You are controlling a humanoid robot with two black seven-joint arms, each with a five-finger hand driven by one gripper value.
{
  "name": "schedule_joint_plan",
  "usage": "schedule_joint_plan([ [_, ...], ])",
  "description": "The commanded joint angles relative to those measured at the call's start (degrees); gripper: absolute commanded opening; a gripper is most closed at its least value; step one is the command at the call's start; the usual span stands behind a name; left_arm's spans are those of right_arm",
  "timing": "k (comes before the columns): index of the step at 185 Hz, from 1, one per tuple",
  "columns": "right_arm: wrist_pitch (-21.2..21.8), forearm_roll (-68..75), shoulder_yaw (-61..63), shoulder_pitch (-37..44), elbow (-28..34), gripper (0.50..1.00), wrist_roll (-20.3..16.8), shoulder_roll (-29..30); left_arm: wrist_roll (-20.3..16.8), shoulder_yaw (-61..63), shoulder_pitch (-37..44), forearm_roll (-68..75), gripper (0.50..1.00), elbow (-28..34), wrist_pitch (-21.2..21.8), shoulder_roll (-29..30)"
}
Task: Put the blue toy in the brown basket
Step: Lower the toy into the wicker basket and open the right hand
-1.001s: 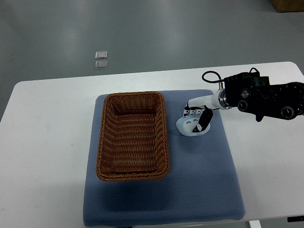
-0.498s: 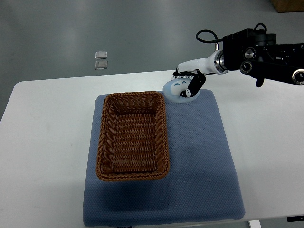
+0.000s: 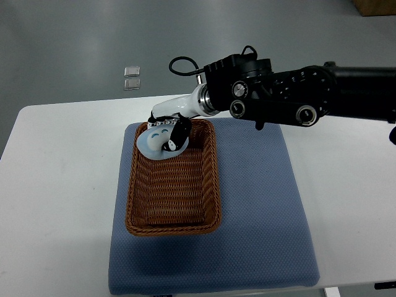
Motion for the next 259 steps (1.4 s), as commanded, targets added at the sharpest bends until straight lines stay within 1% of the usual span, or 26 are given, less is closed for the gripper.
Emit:
schedule_joint_plan([
  [1,-0.7,-0.2,-0.1,-1.5,-2.9,0.500,0.1,3.6,0.0,-0.1,0.0,0.0,1.000,0.0,0.0,0.0],
  [42,-2.1,-1.2,-0.2,-7.0,-8.2,0.500,0.1,3.6,0.0,0.0,0.0,0.0,1.000,-0.1,0.0,0.0],
  [71,-2.4,-2.1,-0.2,-8.7,-9.0,0.500,0.1,3.6,0.0,0.0,0.1,0.0,1.000,0.0,0.0,0.0],
  [74,-2.4,-2.1,-0.2,-8.8,-9.1,0.517,0.1,3.6,0.0,0.0,0.1,0.0,1.000,0.0,0.0,0.0],
  [89,-2.7,-2.1,-0.2,-9.2,-9.0,0.547,0.2,3.6,0.0,0.0,0.1,0.0,1.000,0.0,0.0,0.0],
  [93,-2.8,-2.1,-0.2,-9.3,-9.0,0.564,0.3,3.6,0.0,0.0,0.1,0.0,1.000,0.0,0.0,0.0],
  [95,-2.9,-2.1,-0.2,-9.4,-9.0,0.588,0.3,3.6,0.0,0.0,0.1,0.0,1.000,0.0,0.0,0.0],
  [102,-2.9,-2.1,-0.2,-9.7,-9.1,0.625,0.5,3.6,0.0,0.0,0.1,0.0,1.000,0.0,0.0,0.0],
  [105,-2.9,-2.1,-0.2,-9.9,-9.1,0.658,0.6,3.6,0.0,0.0,0.1,0.0,1.000,0.0,0.0,0.0],
  [106,-2.9,-2.1,-0.2,-9.9,-9.1,0.658,0.6,3.6,0.0,0.0,0.1,0.0,1.000,0.0,0.0,0.0],
  [107,-3.0,-2.0,-0.2,-9.9,-9.1,0.674,0.7,3.6,0.0,0.0,0.1,0.0,1.000,0.0,0.0,0.0],
  [108,-3.0,-2.0,-0.2,-9.9,-9.1,0.674,0.7,3.6,0.0,0.0,0.1,0.0,1.000,0.0,0.0,0.0],
  [109,-3.0,-2.0,-0.1,-10.0,-9.0,0.692,0.7,3.6,0.0,0.0,0.1,0.0,1.000,0.0,0.0,0.0],
  [110,-3.0,-2.0,-0.1,-10.0,-9.0,0.693,0.7,3.6,0.0,0.0,0.1,0.0,1.000,0.0,0.0,0.0],
  [114,-3.0,-2.0,-0.1,-10.1,-9.0,0.731,1.0,3.6,0.0,0.0,0.1,0.0,1.000,0.0,0.0,0.0],
  [115,-3.0,-2.0,-0.1,-10.1,-9.0,0.731,1.0,3.6,0.0,0.0,0.1,0.0,1.000,0.0,0.0,0.0],
  [116,-3.0,-2.0,-0.1,-10.1,-9.0,0.746,1.1,3.6,0.0,0.0,0.1,0.0,1.000,0.0,0.0,0.0],
  [118,-3.0,-2.0,-0.1,-10.2,-9.0,0.756,1.2,3.6,0.0,0.0,0.1,0.0,1.000,0.0,0.0,0.0],
  [126,-3.0,-2.0,-0.1,-10.3,-9.0,0.782,1.3,3.6,0.0,0.0,0.1,0.0,1.000,0.0,0.0,0.0],
  [137,-2.9,-2.0,-0.1,-10.4,-9.0,0.797,1.3,3.6,0.0,0.0,0.1,0.0,1.000,0.0,0.0,0.0],
  [146,-2.9,-1.9,-0.1,-10.7,-9.0,0.821,1.4,3.6,0.0,0.0,0.1,0.0,1.000,0.0,0.0,0.0],
  [162,-2.9,-1.9,-0.1,-10.9,-9.0,0.827,1.4,3.6,0.0,0.0,0.1,0.0,1.000,0.0,0.0,0.0],
  [175,-2.9,-1.6,0.3,-10.9,-9.0,0.850,1.9,3.6,0.0,0.0,0.1,0.0,1.000,0.0,0.0,0.0],
  [213,-2.9,-1.0,1.0,-10.3,-9.0,0.858,2.2,3.6,0.0,0.0,0.1,0.0,1.000,0.0,0.0,0.0],
  [238,-2.0,-0.5,5.1,-10.1,-9.0,0.860,2.2,3.6,0.0,0.0,0.1,0.0,1.000,0.1,0.0,0.0],
  [259,-0.8,0.4,7.5,-9.1,-8.7,0.874,2.3,3.6,0.0,0.0,0.1,0.0,1.000,0.1,0.0,0.0],
])
